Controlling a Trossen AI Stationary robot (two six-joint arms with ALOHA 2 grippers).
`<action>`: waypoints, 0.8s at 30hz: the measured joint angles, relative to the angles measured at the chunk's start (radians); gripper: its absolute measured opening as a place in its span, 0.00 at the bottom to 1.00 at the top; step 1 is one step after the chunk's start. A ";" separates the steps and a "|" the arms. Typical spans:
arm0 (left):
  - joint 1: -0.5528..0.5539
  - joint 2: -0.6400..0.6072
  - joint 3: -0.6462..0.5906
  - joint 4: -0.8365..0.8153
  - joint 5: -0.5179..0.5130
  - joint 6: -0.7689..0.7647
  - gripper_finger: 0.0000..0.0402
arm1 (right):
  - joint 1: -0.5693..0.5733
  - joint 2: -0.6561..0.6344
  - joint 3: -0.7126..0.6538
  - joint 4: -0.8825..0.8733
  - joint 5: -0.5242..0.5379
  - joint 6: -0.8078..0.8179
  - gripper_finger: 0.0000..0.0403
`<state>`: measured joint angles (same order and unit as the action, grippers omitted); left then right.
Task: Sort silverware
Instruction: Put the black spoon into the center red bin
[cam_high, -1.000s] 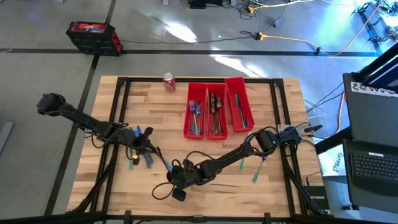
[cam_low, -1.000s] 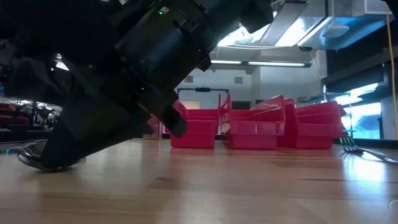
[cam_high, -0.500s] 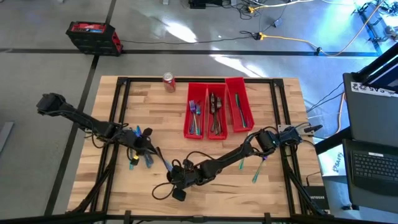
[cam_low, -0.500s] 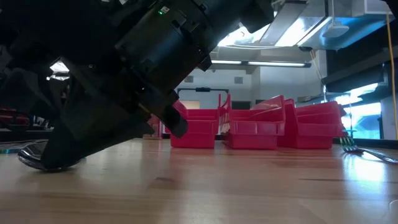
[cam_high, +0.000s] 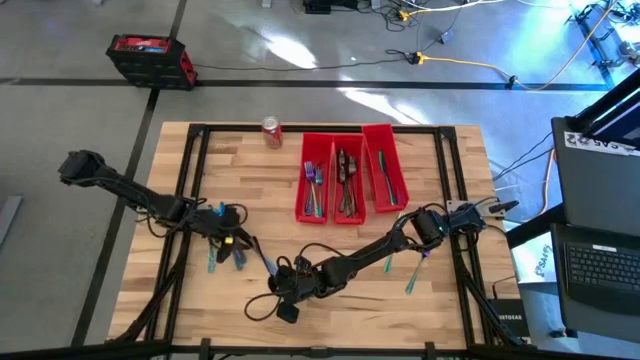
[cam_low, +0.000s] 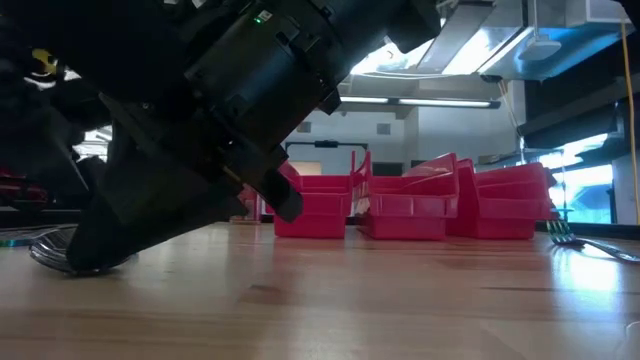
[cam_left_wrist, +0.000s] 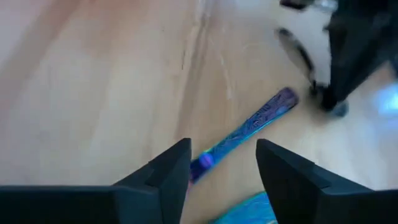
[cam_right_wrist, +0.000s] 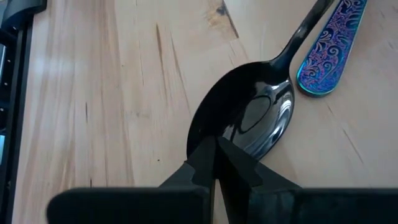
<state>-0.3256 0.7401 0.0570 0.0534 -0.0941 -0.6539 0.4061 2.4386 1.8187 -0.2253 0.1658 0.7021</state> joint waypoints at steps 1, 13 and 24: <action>0.000 -0.002 0.000 0.008 0.009 -0.058 0.44 | 0.000 0.000 0.000 0.000 0.000 0.000 0.00; -0.002 -0.081 0.000 0.140 0.160 -0.402 0.44 | 0.000 0.000 0.000 -0.002 0.009 -0.026 0.00; -0.002 -0.079 0.000 0.049 -0.013 -0.439 0.44 | 0.000 0.000 -0.001 -0.002 0.010 -0.027 0.00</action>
<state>-0.3278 0.6613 0.0570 0.1023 -0.1073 -1.0927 0.4061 2.4386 1.8179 -0.2272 0.1757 0.6746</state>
